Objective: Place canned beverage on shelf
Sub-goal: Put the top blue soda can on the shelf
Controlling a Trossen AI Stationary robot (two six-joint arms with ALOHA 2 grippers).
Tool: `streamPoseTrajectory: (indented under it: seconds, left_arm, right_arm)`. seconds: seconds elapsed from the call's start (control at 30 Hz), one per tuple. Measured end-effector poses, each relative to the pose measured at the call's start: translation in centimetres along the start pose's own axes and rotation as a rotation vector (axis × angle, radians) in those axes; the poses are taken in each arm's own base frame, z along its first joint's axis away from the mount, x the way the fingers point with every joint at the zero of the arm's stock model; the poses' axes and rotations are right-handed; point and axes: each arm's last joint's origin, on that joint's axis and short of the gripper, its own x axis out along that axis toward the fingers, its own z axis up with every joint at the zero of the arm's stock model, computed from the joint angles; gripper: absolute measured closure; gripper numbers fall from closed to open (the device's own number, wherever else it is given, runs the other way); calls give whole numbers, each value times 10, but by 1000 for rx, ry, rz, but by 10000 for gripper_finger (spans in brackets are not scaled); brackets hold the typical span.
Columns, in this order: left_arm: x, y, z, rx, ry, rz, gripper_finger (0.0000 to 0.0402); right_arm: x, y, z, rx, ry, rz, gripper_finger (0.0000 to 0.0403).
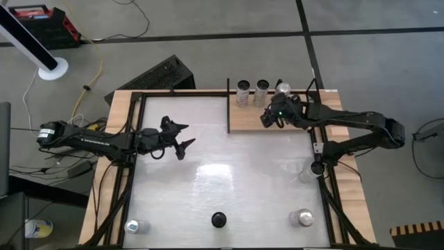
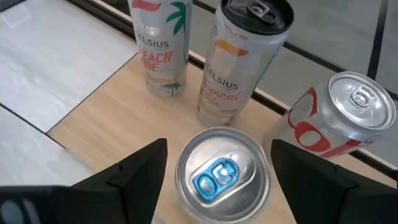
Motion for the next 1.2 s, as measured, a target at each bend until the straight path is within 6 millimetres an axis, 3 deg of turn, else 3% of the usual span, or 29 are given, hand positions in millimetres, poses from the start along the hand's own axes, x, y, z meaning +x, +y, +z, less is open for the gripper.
streamPoseTrajectory:
  seconds: [0.33, 1.2]
  left_arm:
    - [0, 0, 0, 1, 1, 0, 89]
    - [0, 0, 0, 1, 1, -1, 89]
  right_arm:
    - [0, -2, -1, -8, -5, -39, 93]
    - [-2, -13, -19, -117, 173, -116, 93]
